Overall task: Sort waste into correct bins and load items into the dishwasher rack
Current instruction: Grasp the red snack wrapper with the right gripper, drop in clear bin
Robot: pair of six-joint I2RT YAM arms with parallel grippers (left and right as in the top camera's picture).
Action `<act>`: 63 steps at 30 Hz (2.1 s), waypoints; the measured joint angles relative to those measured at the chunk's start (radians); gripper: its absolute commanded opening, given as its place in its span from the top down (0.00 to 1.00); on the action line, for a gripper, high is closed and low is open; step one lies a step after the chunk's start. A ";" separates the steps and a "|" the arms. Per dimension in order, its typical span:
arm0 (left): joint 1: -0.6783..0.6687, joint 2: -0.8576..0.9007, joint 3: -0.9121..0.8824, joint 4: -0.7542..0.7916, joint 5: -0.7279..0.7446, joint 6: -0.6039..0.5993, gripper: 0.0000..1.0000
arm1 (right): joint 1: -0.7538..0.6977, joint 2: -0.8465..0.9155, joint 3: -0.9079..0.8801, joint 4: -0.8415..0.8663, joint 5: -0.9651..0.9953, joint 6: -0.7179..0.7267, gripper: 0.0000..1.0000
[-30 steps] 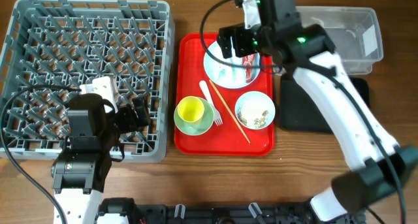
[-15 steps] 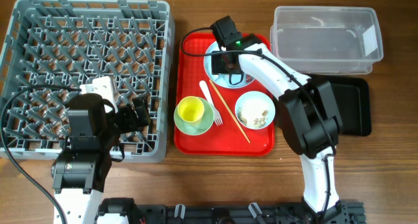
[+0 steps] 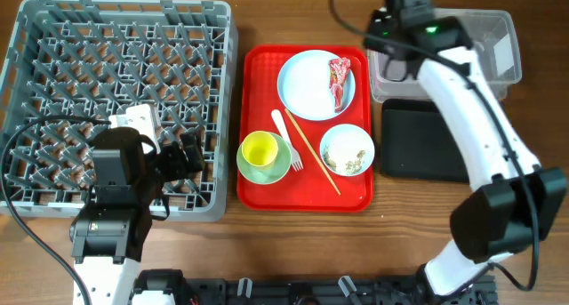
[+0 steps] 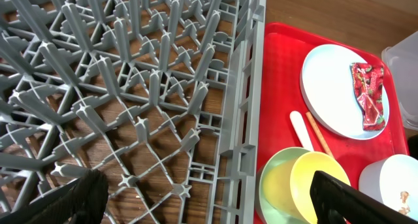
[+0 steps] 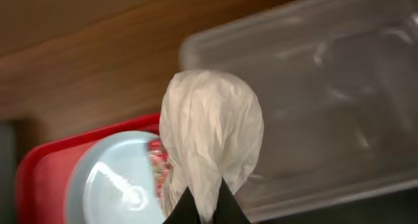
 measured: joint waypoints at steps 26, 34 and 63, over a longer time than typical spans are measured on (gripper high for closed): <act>0.000 0.000 0.000 -0.022 0.000 0.000 0.00 | 0.199 0.366 -0.003 0.018 -0.085 0.112 0.26; 0.000 0.000 0.000 -0.022 0.000 0.000 0.00 | 0.199 0.377 -0.003 0.002 -0.072 0.140 0.55; 0.000 0.000 0.000 -0.024 0.000 0.000 0.00 | -0.167 0.024 -0.055 0.074 -0.122 0.160 0.05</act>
